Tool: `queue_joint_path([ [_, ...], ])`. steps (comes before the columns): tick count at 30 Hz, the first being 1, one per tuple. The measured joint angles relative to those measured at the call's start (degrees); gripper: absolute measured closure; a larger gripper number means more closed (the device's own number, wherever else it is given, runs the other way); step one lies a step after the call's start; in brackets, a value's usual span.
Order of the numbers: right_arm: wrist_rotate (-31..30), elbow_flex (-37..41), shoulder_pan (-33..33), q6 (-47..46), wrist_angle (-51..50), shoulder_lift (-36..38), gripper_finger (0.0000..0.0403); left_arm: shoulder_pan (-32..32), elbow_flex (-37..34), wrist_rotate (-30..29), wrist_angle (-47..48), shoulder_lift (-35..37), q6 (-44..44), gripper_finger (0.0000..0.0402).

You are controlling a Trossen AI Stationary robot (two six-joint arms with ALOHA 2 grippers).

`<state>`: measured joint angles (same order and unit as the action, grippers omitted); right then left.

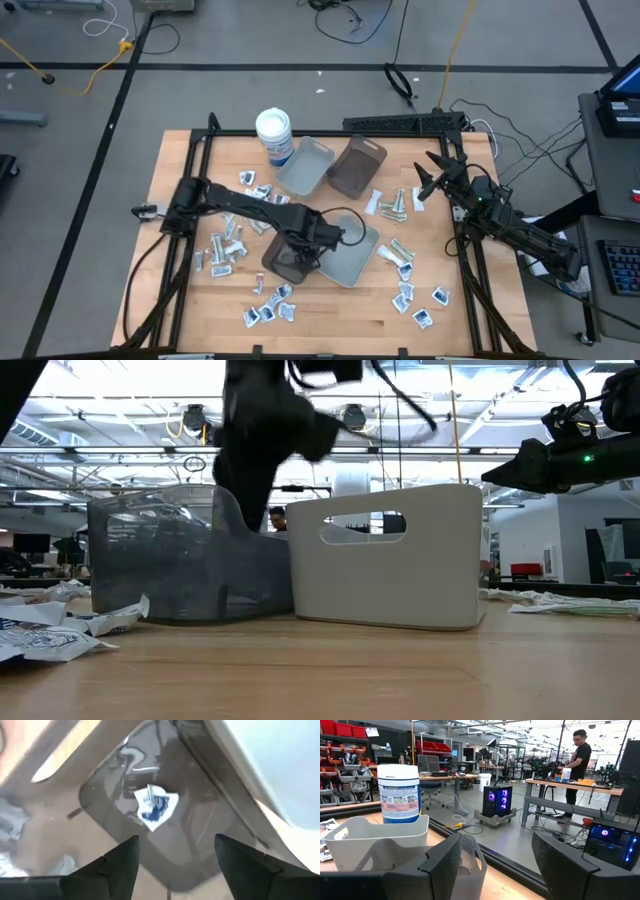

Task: Pick & Place First Aid Supplies
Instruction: Put the blue alcohol pad into the bottom black bin

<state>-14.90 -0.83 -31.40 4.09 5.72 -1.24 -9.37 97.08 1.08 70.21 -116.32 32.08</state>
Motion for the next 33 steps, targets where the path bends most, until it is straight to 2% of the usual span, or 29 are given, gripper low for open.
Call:
queue_joint_path([
  [10, -0.01, -0.01, -0.01, 0.00, -0.03, -0.01, 0.0165, -2.85, 0.09, 0.57, 0.70, 11.16, 0.83, 0.0152],
  [15, -0.01, 0.01, -0.02, -0.01, -0.01, 0.00, 0.0165, -5.78, 0.09, 0.33, 0.95, 11.44, 4.52, 0.0157],
  [33, -0.01, 0.01, -0.01, 0.00, -0.01, 0.00, 0.0165, -23.38, 0.04, 0.60, 5.25, 10.97, 32.39, 0.0158],
])
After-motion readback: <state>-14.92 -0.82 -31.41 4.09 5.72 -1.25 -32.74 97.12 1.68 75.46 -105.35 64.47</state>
